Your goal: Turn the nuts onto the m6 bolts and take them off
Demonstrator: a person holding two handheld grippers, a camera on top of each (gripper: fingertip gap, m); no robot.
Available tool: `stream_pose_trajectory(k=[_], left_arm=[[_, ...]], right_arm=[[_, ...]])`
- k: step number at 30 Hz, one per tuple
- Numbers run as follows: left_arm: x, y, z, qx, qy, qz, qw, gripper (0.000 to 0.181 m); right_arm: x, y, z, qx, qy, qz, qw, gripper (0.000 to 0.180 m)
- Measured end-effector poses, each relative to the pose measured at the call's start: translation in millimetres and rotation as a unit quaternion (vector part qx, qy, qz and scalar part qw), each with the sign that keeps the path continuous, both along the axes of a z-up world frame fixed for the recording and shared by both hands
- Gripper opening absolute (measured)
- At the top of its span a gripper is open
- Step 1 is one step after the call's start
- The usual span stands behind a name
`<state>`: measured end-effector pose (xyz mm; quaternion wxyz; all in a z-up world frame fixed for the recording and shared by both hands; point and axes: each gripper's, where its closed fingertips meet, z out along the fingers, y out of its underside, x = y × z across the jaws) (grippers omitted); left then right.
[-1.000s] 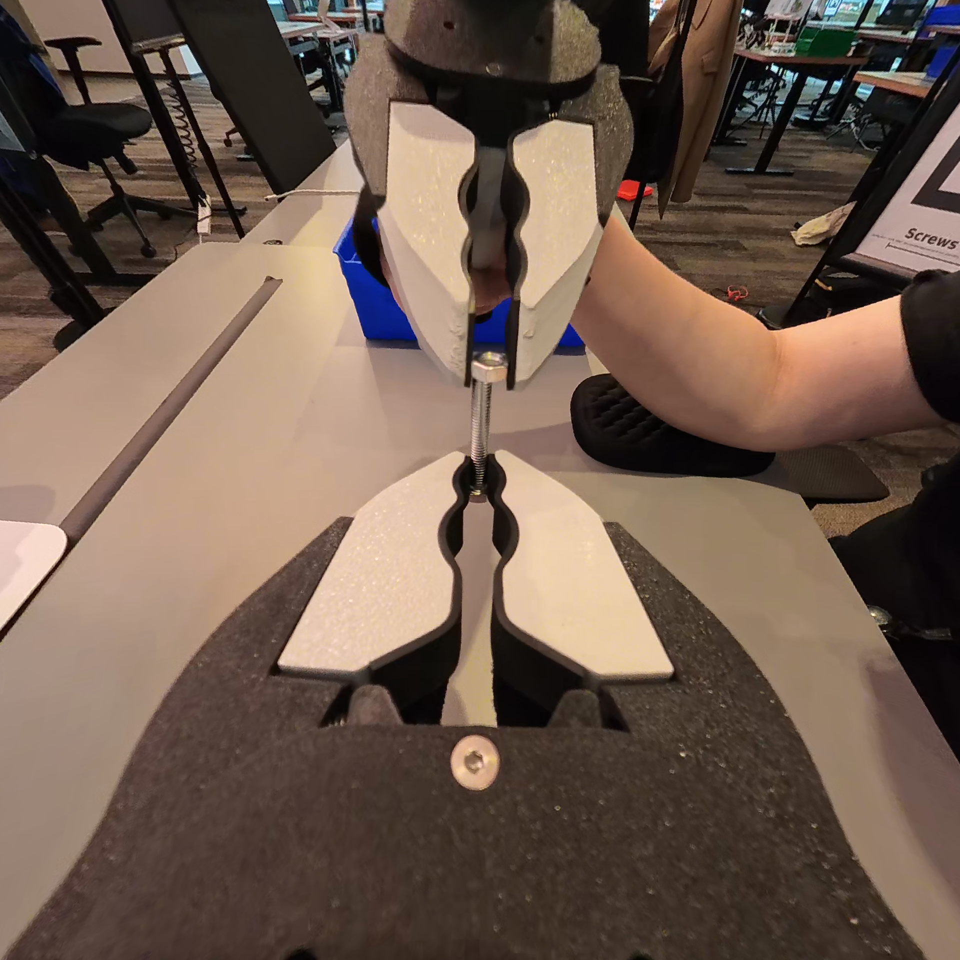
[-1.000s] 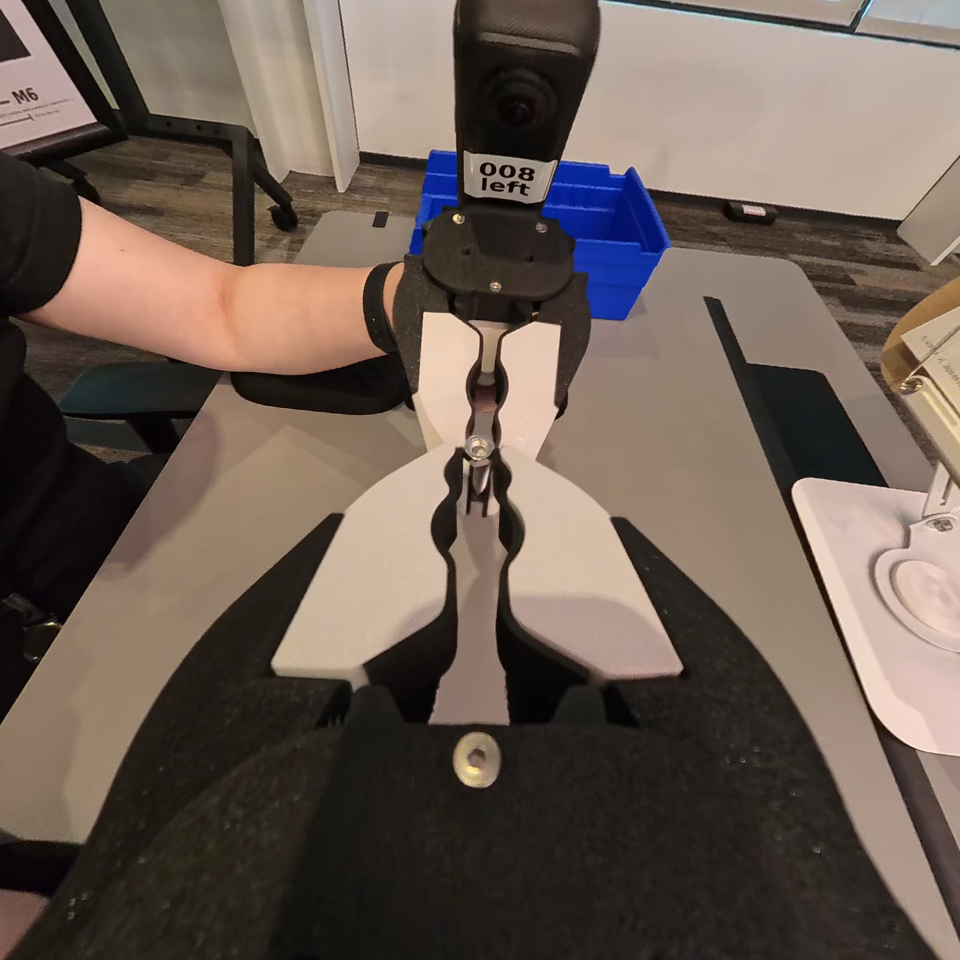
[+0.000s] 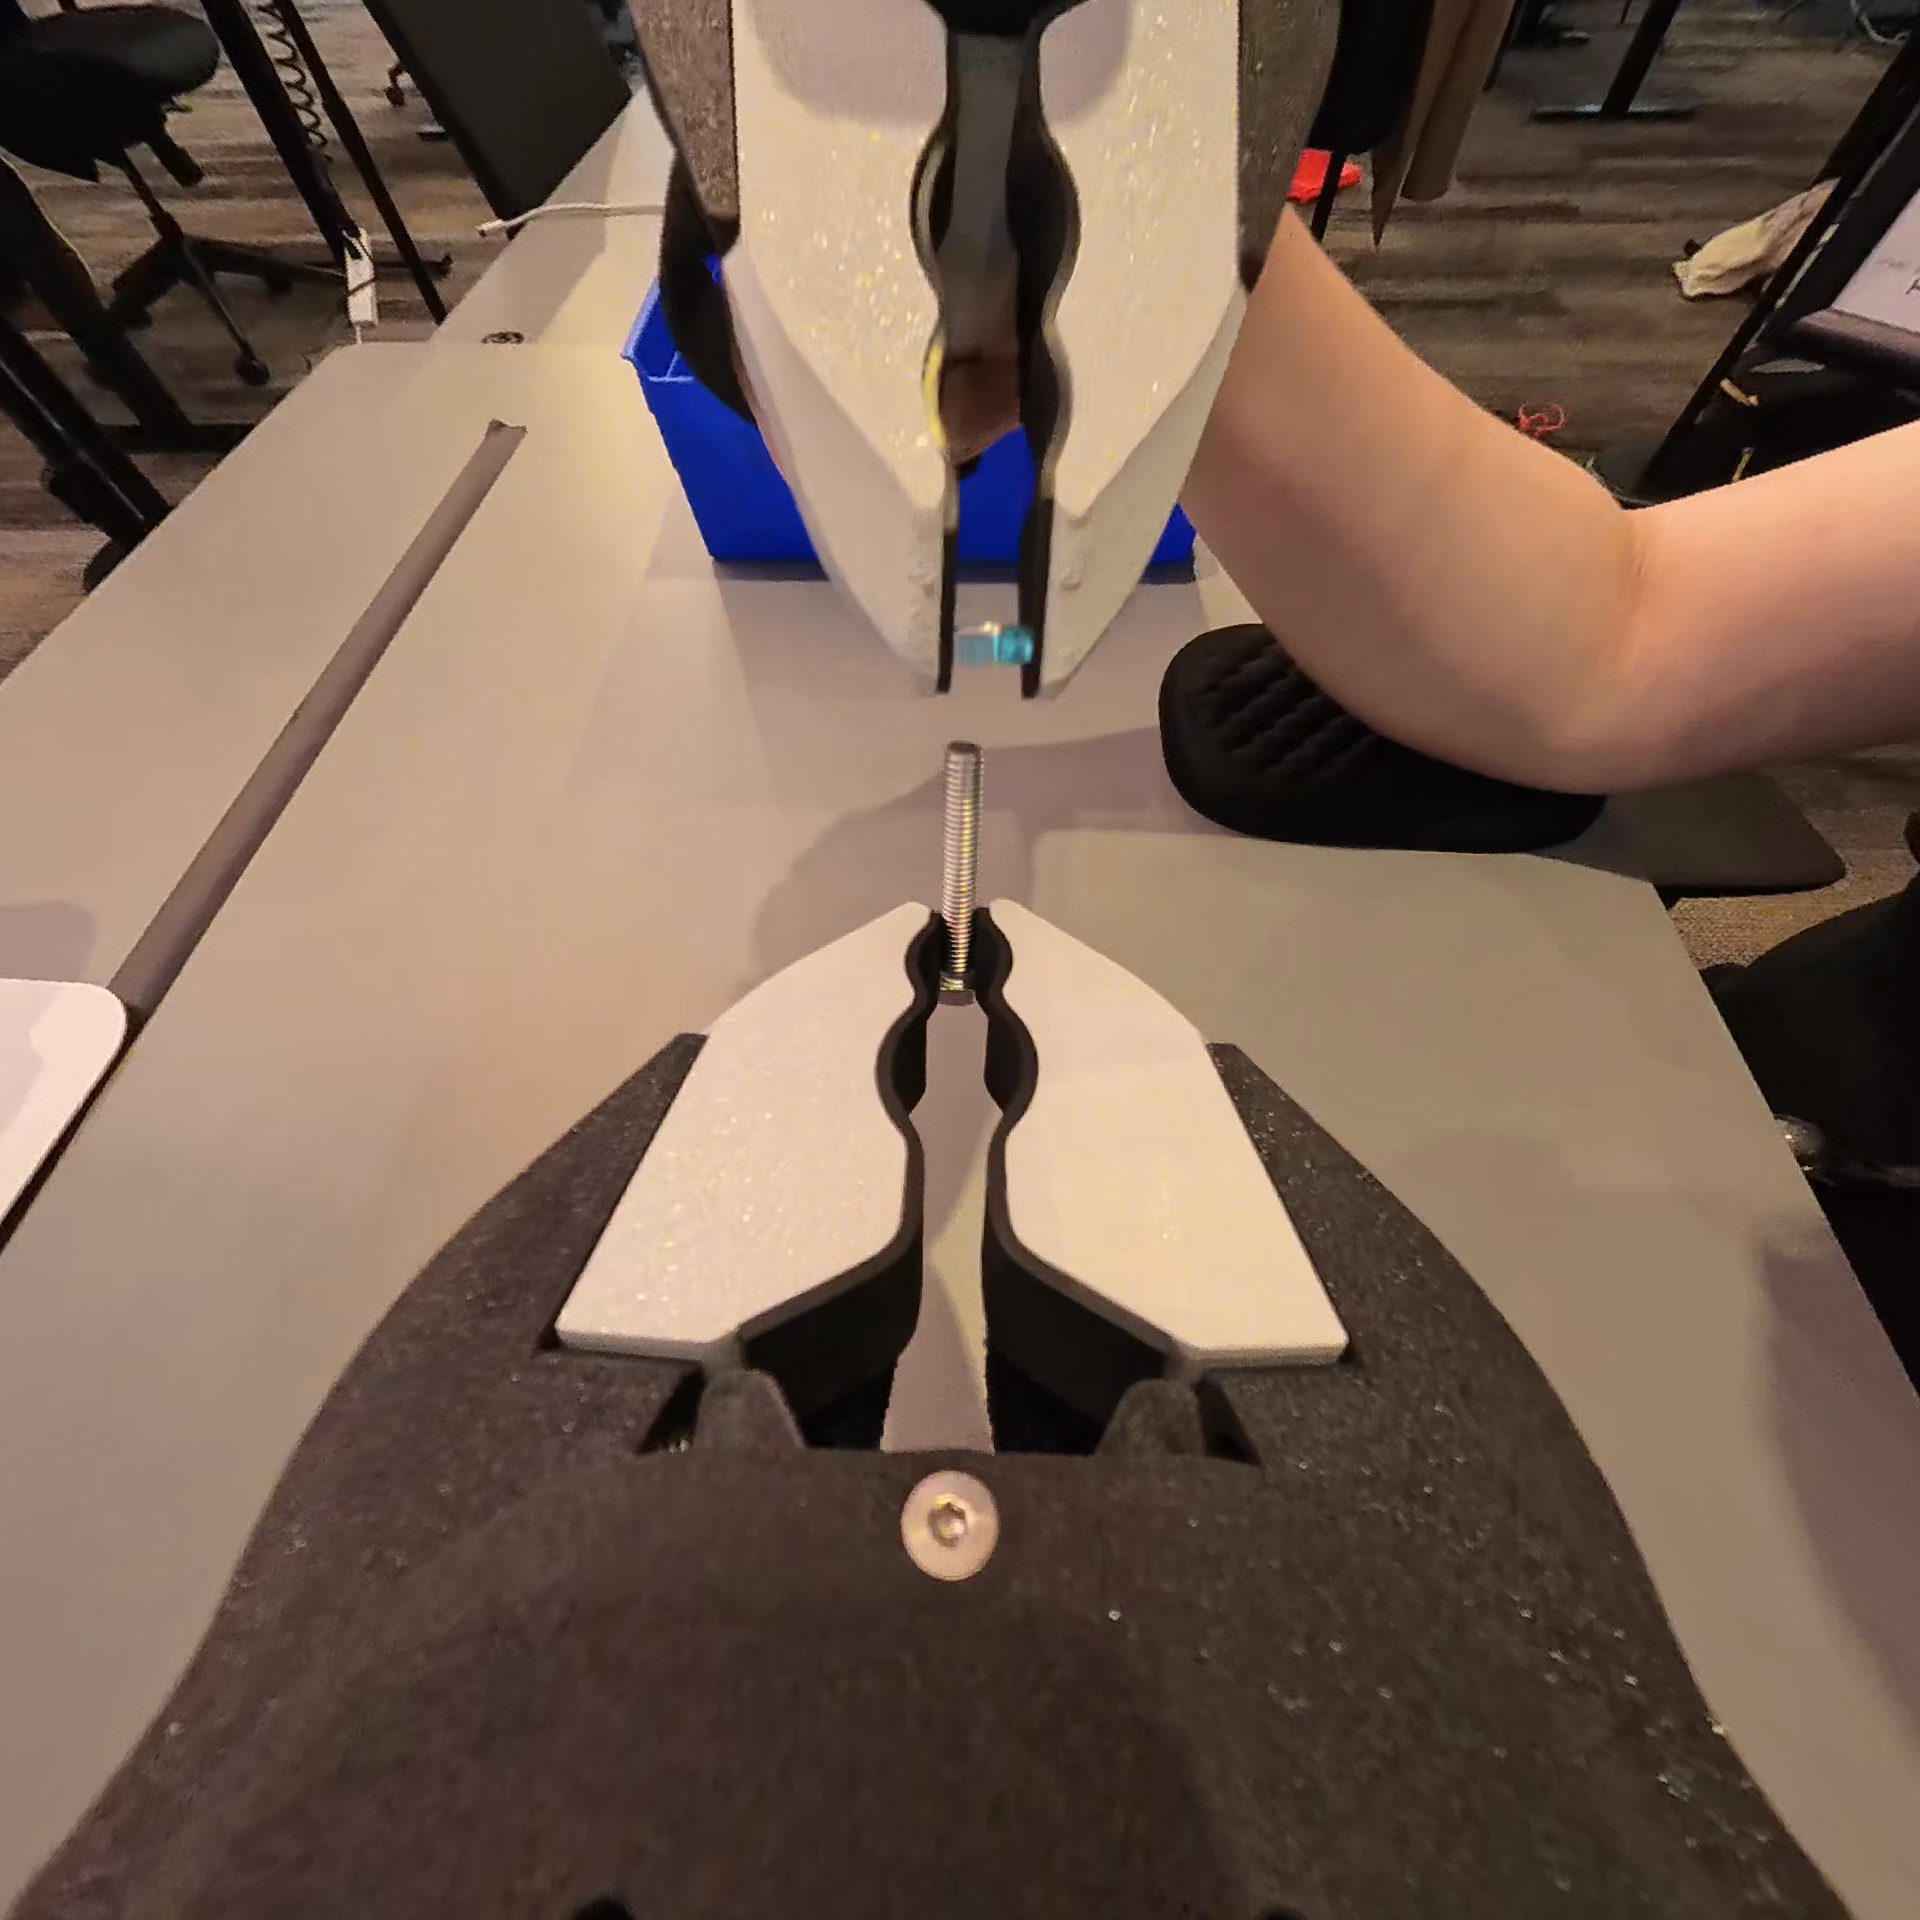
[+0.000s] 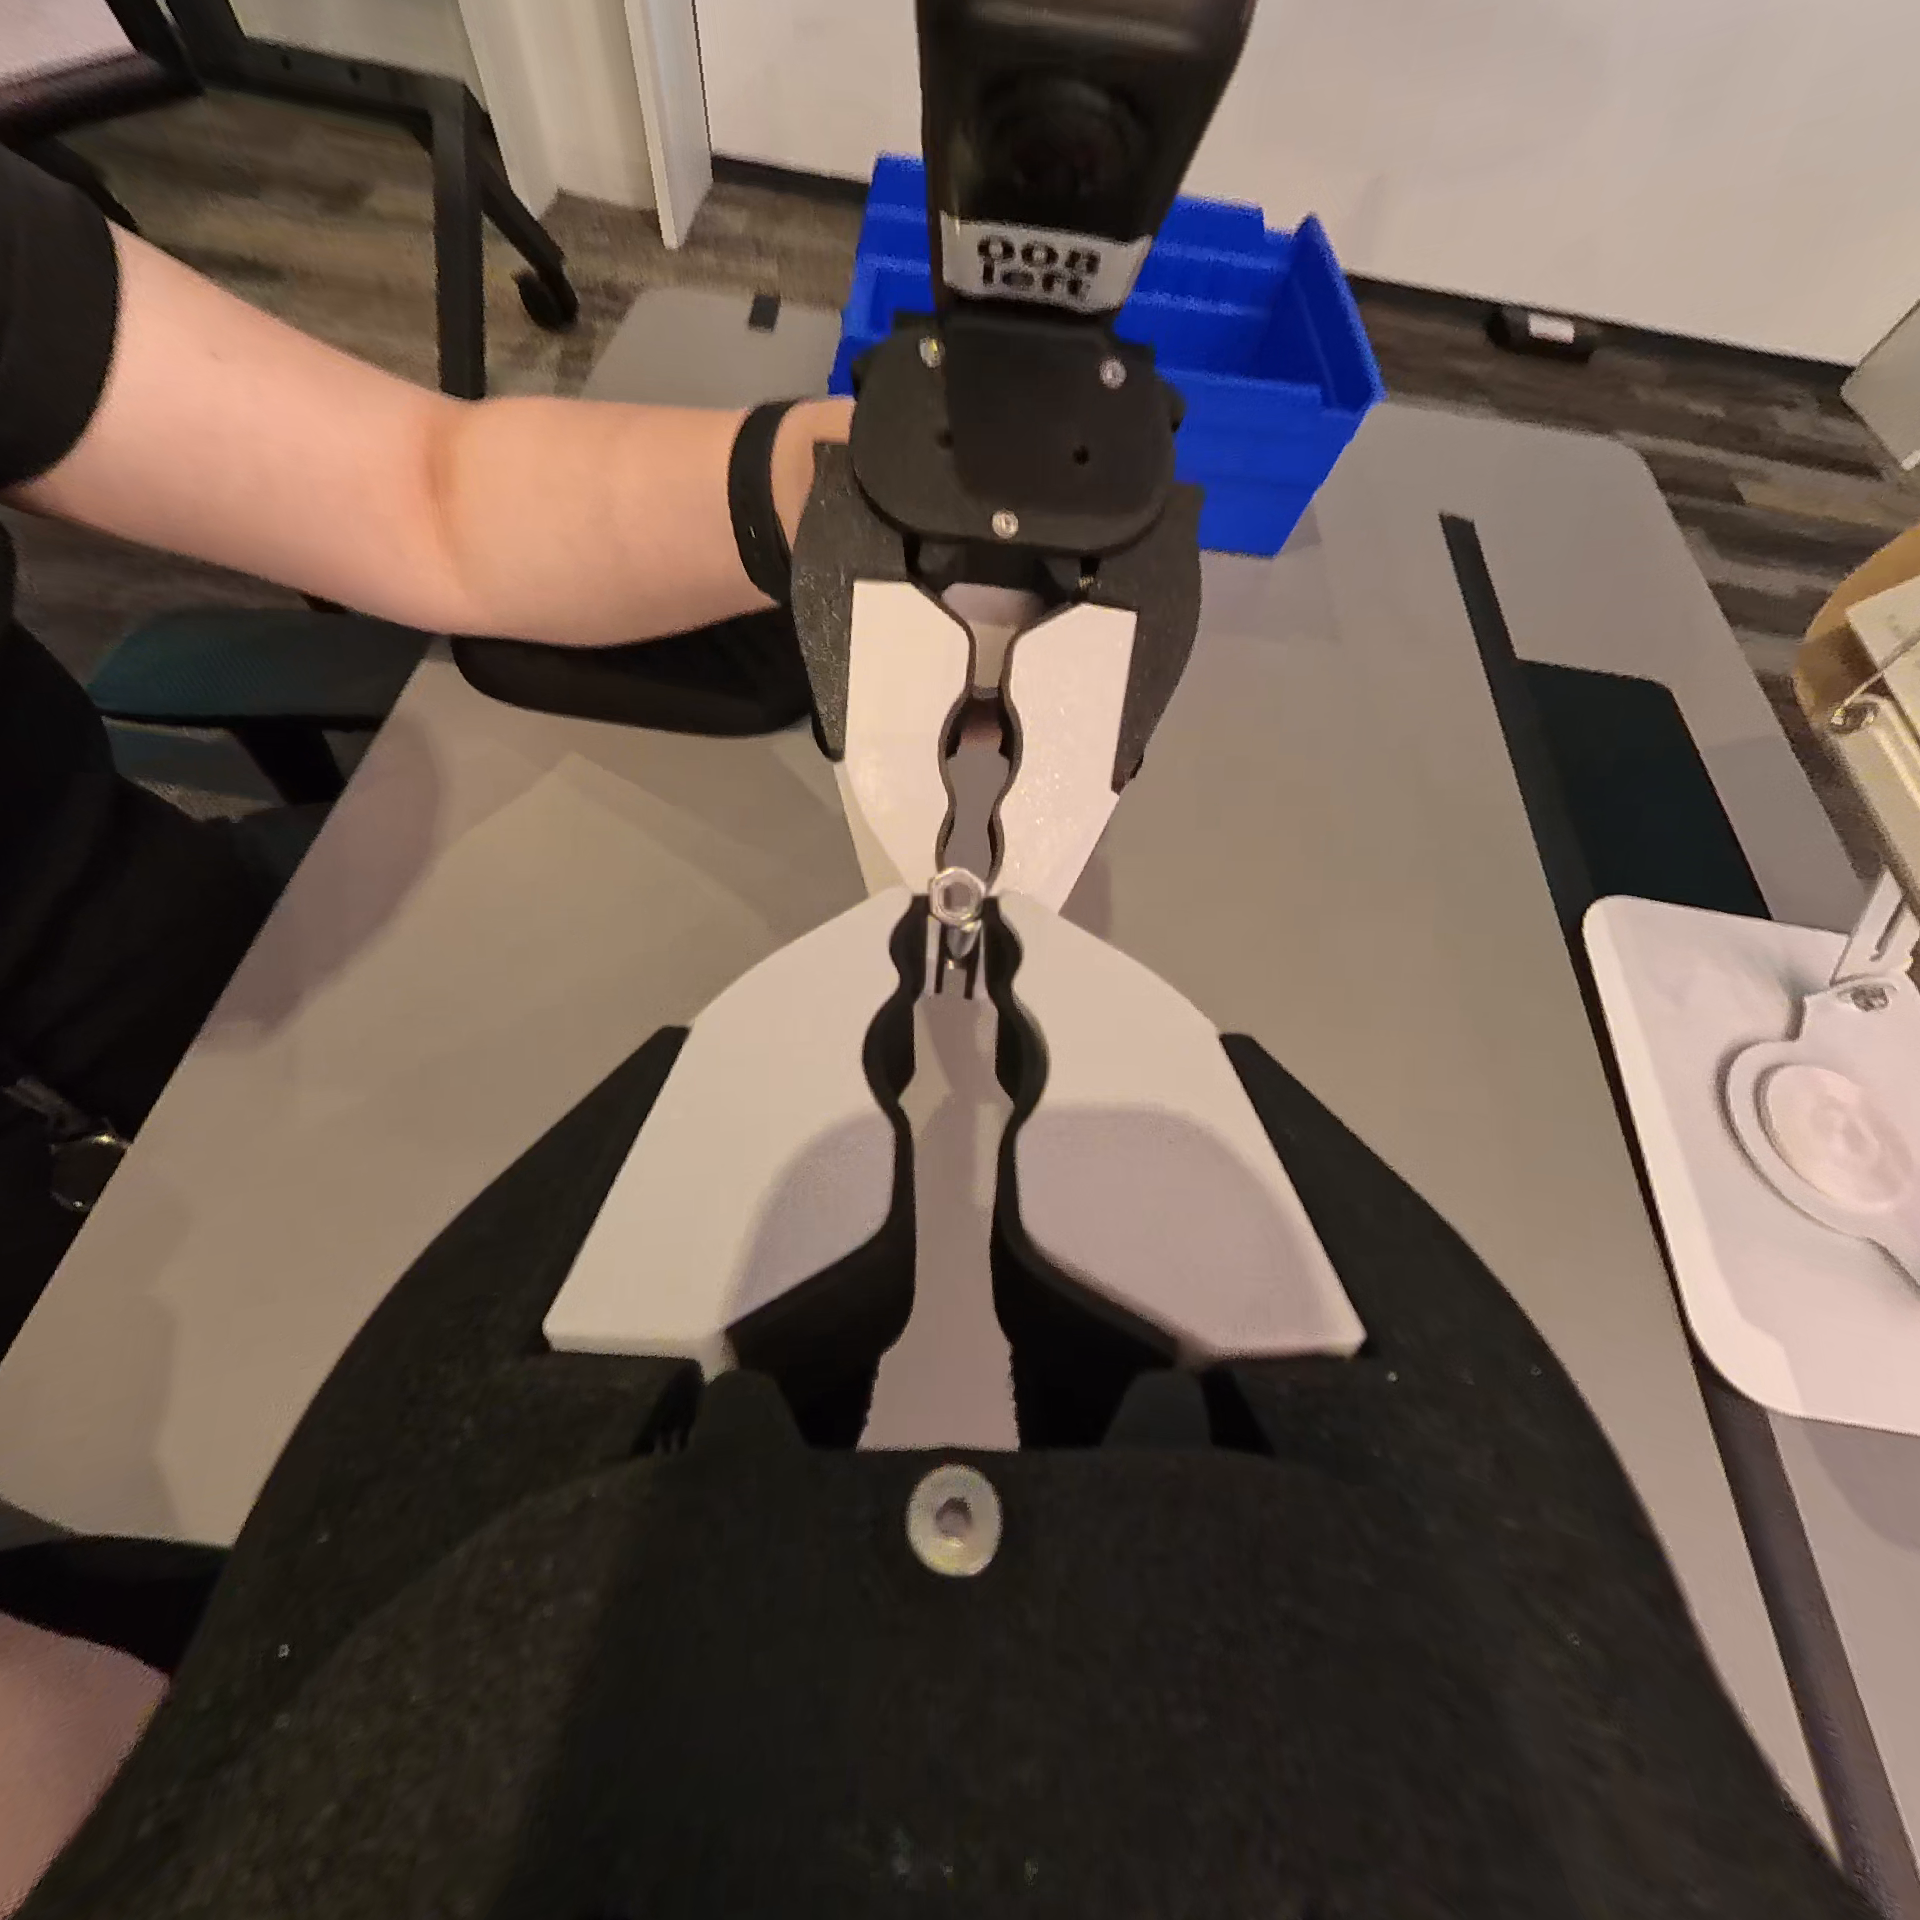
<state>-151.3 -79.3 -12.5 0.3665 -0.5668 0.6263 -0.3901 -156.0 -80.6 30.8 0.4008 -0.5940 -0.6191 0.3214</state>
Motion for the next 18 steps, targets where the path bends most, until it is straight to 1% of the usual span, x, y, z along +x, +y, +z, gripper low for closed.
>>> stream_pose_trajectory(k=[10, 18], left_arm=[[1, 0, -6, 0.006, 0.017, 0.001, 1.0, 0.005], [0, -4, -10, 0.01, 0.03, -0.01, 0.999, 0.005]], right_arm=[[-1, 1, -16, 0.001, -0.054, -0.009, 0.998, 0.01], [0, -1, -23, 0.024, -0.092, -0.015, 0.995, 0.009]])
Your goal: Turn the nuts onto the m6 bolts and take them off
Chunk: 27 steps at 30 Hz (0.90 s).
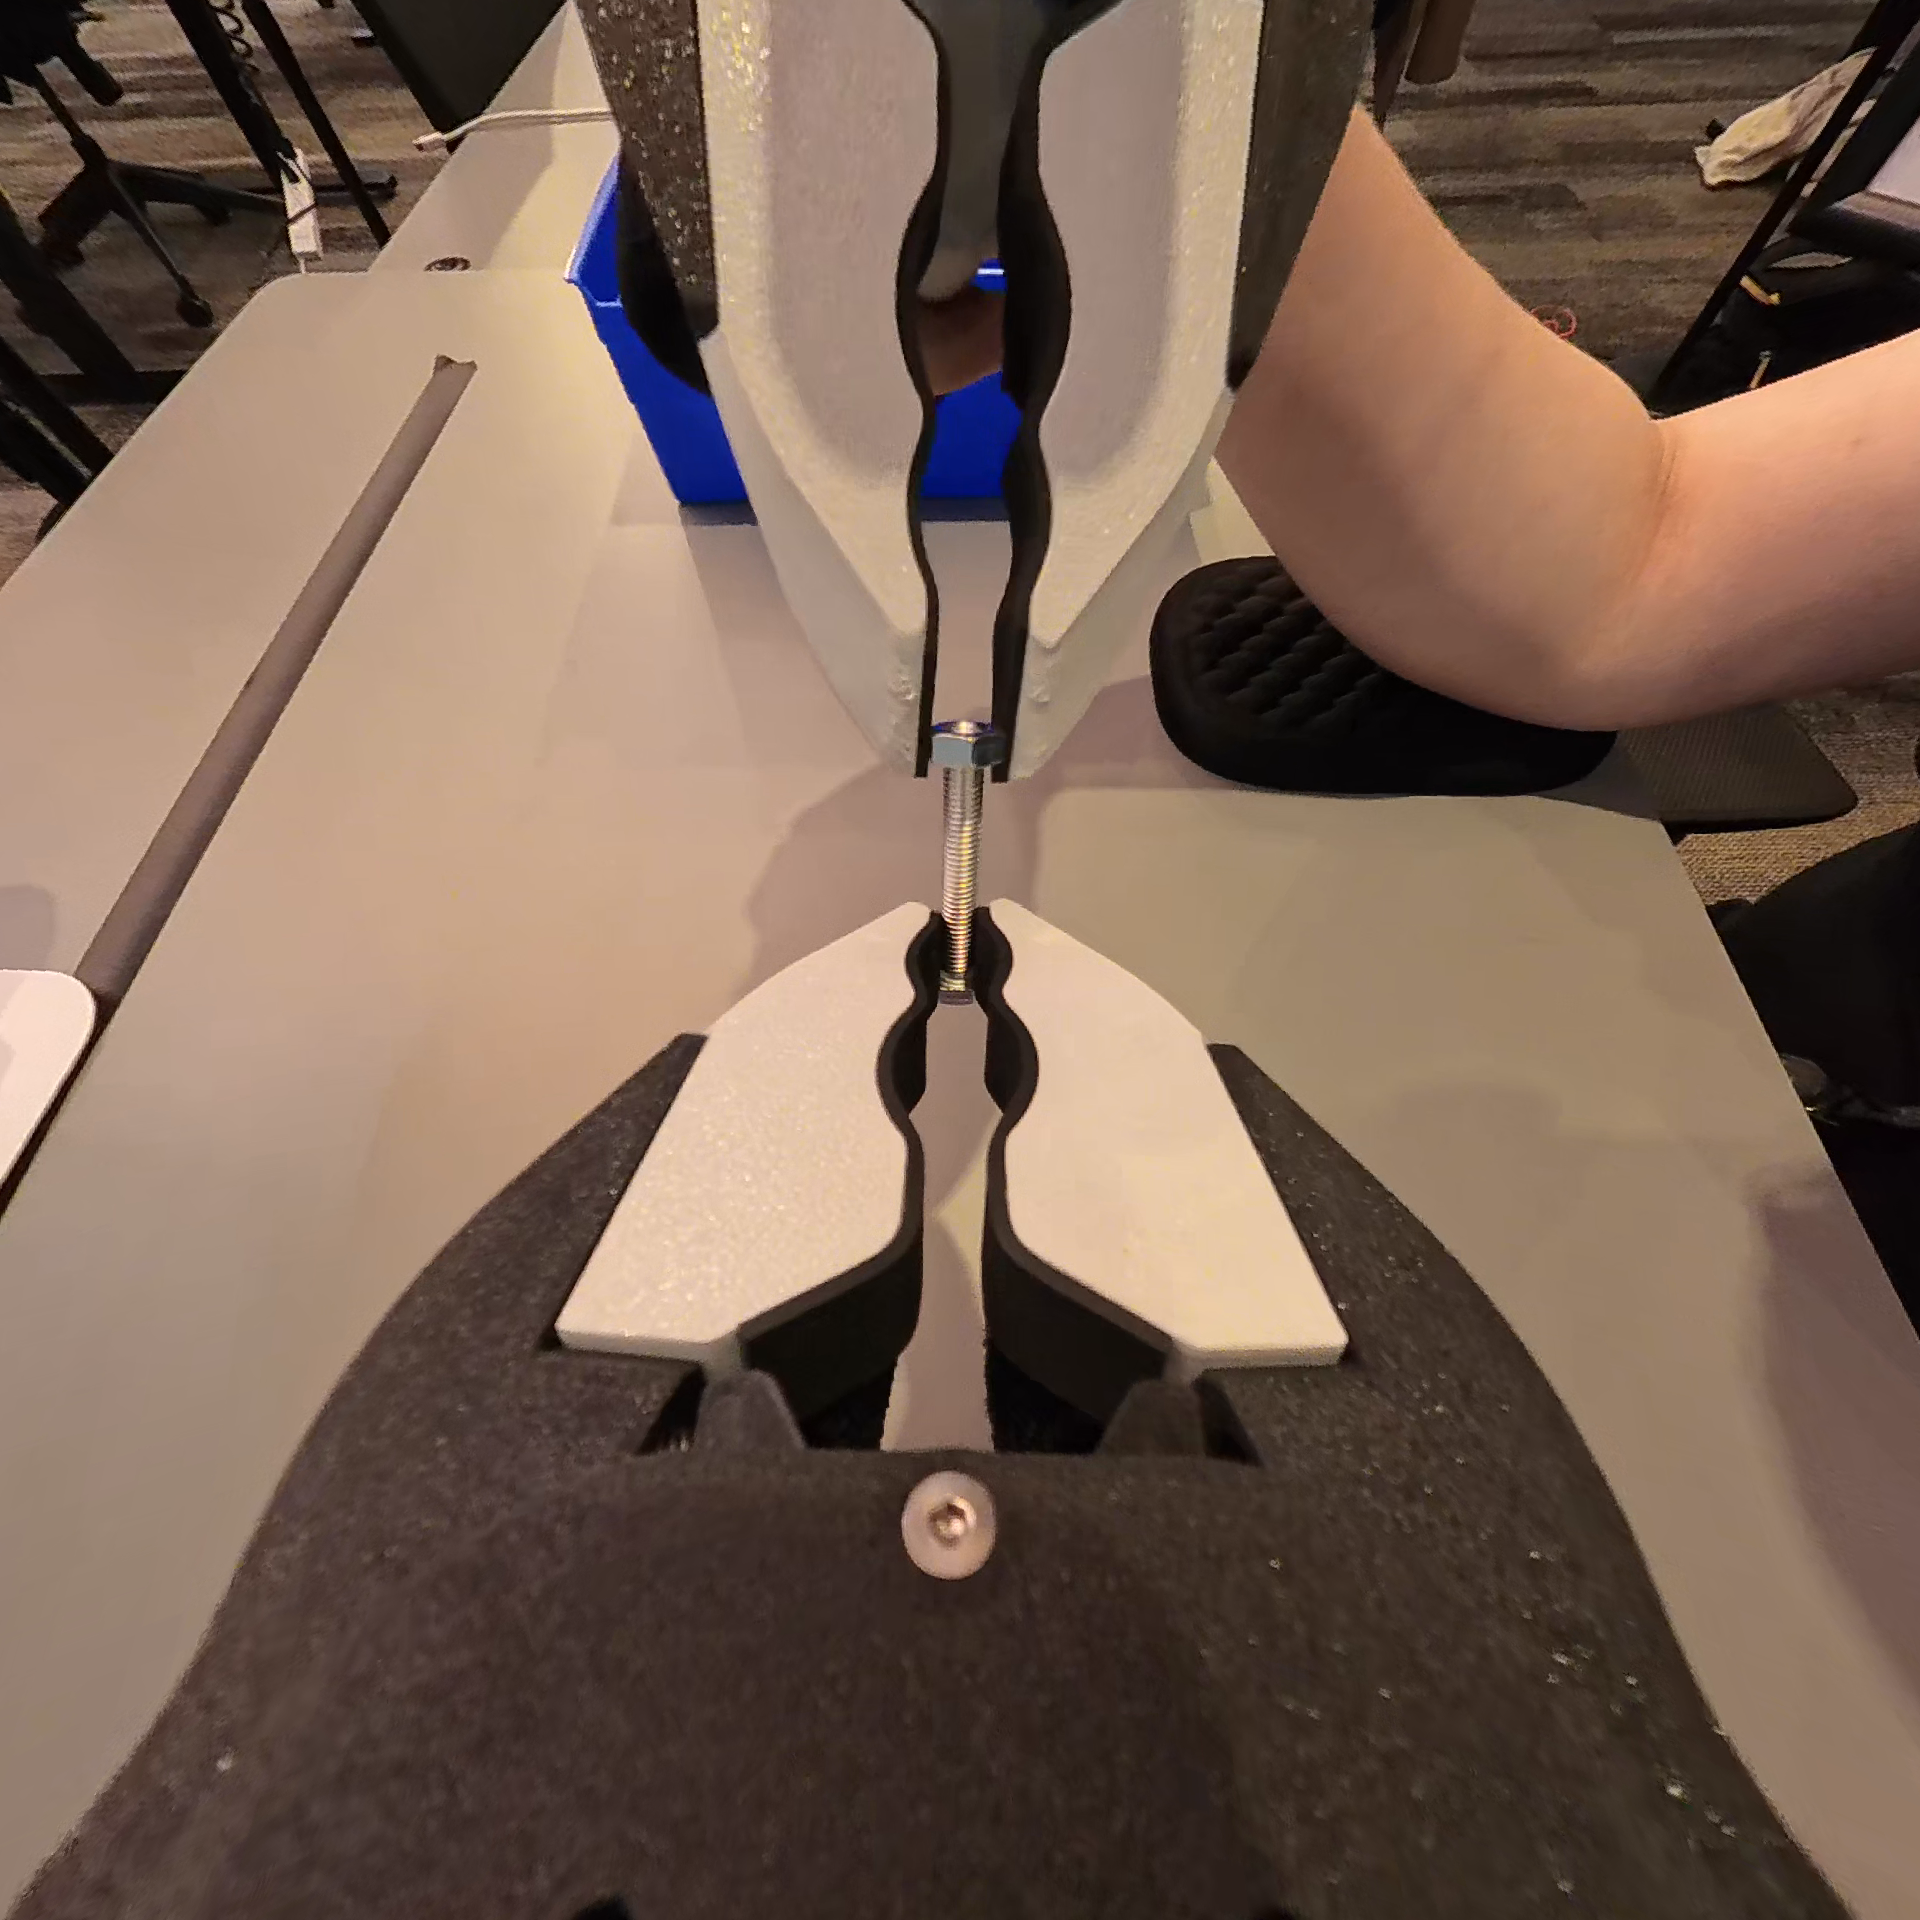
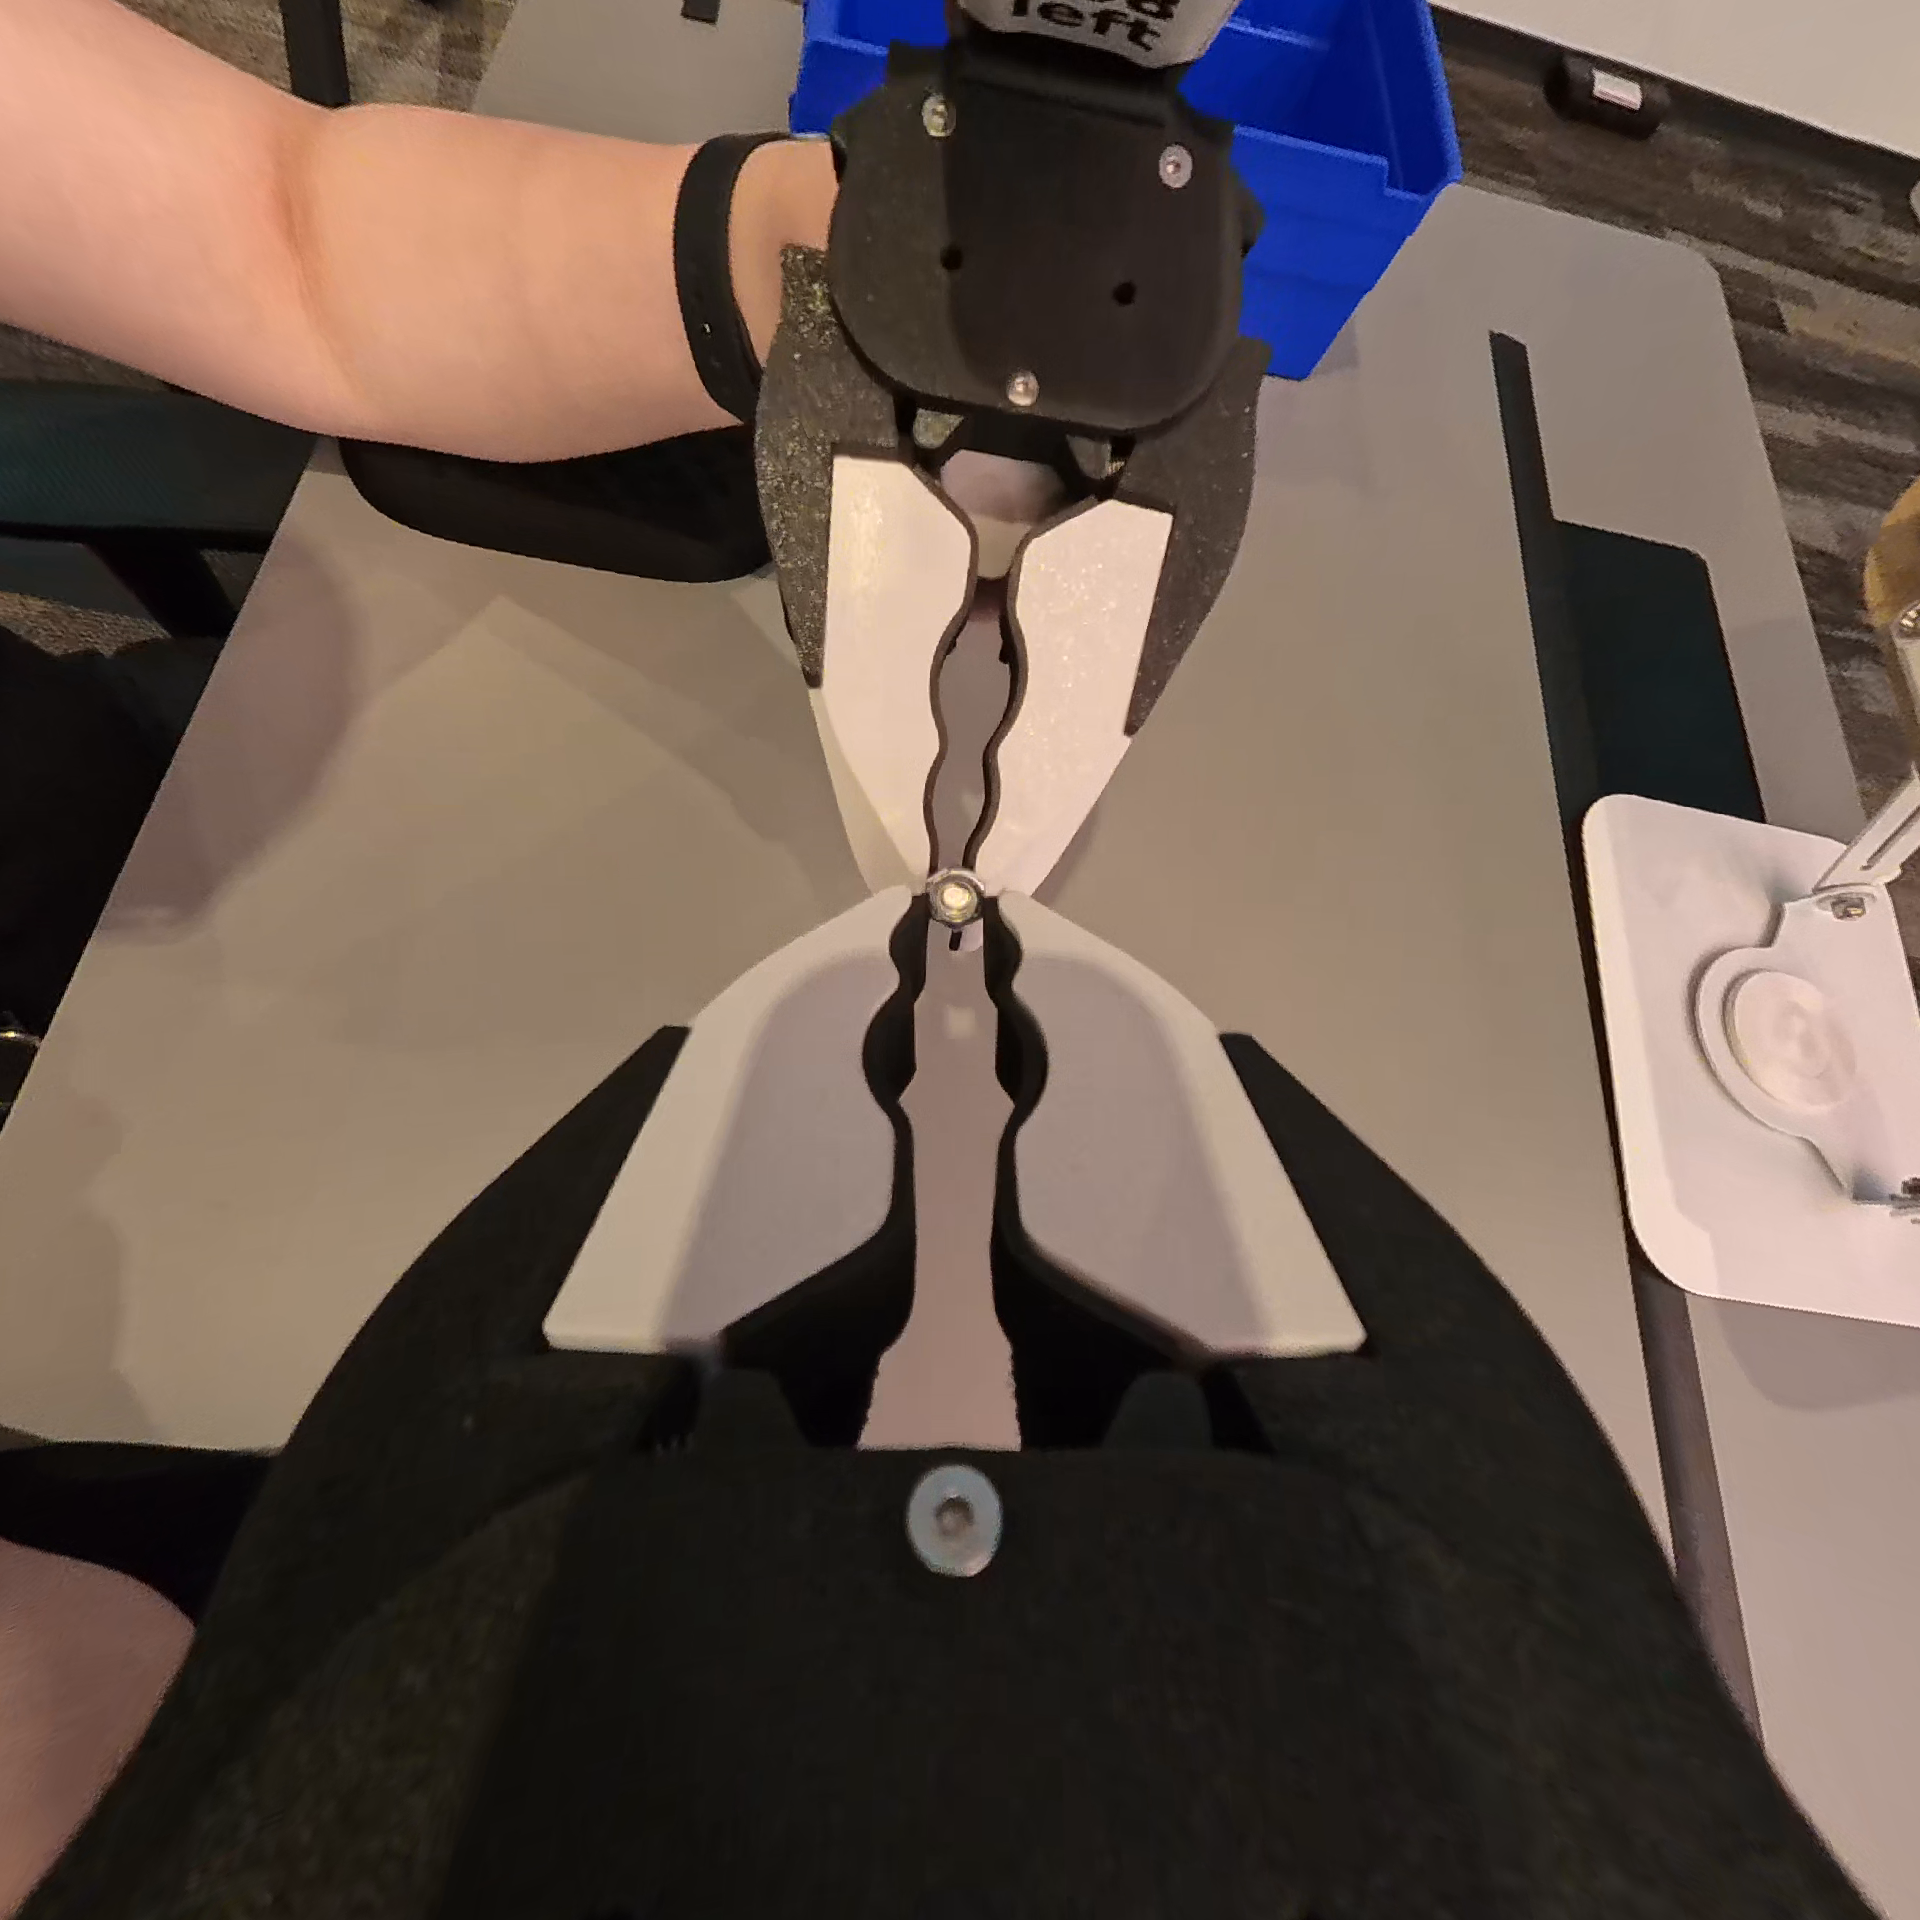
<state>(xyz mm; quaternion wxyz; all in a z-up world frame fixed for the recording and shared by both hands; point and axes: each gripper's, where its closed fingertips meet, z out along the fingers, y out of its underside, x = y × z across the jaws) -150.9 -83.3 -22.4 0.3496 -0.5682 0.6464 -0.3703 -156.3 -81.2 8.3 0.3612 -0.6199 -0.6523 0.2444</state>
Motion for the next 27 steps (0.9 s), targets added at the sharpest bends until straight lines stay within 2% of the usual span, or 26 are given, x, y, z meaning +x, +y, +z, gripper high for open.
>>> stream_pose_trajectory(k=[10, 17, 24, 27], left_arm=[[-3, 9, -14, -0.005, 0.051, 0.033, 0.998, 0.005], [-9, 36, -19, 0.004, 0.069, 0.114, 0.991, 0.005], [-14, 62, -24, 0.033, 0.085, 0.196, 0.976, 0.005], [-16, 68, -25, 0.056, 0.096, 0.219, 0.969, 0.005]], right_arm=[[2, 10, -14, 0.028, -0.057, -0.031, 0.997, 0.009], [-3, 34, -19, -0.087, -0.017, -0.124, 0.988, 0.009], [-7, 56, -24, -0.208, 0.044, -0.215, 0.953, 0.009], [-8, 60, -25, -0.234, 0.058, -0.238, 0.941, 0.009]])
